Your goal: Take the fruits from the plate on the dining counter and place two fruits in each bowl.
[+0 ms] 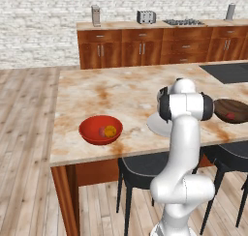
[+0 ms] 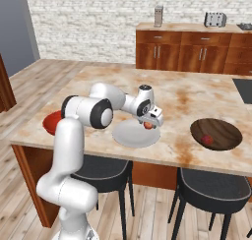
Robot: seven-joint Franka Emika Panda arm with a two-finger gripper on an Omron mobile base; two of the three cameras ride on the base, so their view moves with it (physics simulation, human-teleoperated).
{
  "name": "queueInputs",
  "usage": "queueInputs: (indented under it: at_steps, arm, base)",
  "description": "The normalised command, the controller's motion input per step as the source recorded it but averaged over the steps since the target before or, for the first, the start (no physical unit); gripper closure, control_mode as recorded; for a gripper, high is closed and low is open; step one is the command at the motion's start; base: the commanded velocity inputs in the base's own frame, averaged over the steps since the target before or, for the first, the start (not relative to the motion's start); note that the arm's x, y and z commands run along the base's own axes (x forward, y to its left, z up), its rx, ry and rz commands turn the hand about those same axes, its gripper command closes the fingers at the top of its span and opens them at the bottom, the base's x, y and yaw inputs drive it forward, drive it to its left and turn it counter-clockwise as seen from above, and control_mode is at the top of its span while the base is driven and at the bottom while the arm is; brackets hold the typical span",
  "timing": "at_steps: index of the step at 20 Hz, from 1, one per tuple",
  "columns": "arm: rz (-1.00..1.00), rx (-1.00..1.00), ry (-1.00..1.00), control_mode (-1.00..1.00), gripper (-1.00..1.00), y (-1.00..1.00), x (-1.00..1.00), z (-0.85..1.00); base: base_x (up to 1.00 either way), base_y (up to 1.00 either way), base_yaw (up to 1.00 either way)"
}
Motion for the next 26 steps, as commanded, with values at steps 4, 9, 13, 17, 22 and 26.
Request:
queueInputs:
  at_steps: [4,9,13,17,22,26]
  arm:
    - [0.0,0.0,0.0,-1.0,1.0,0.0,0.08,-0.01]
    - [0.0,0.0,0.0,-1.0,1.0,-0.03,0.05,0.06]
    - [0.0,0.0,0.0,-1.0,1.0,-0.18,0.0,0.72]
    - [-0.05,-0.02,-0.01,-1.0,1.0,-0.44,-0.25,0.66]
    - [-0.19,-0.07,-0.14,-1.0,1.0,-0.65,-0.73,0.39]
    - [-0.32,-0.05,-0.06,-1.0,1.0,-0.7,-0.79,0.33]
  base:
    - [0.0,0.0,0.0]
    - [0.0,0.0,0.0]
    - [0.0,0.0,0.0]
    - [0.0,0.0,0.0]
    - [0.0,0.0,0.0]
    - [0.0,0.0,0.0]
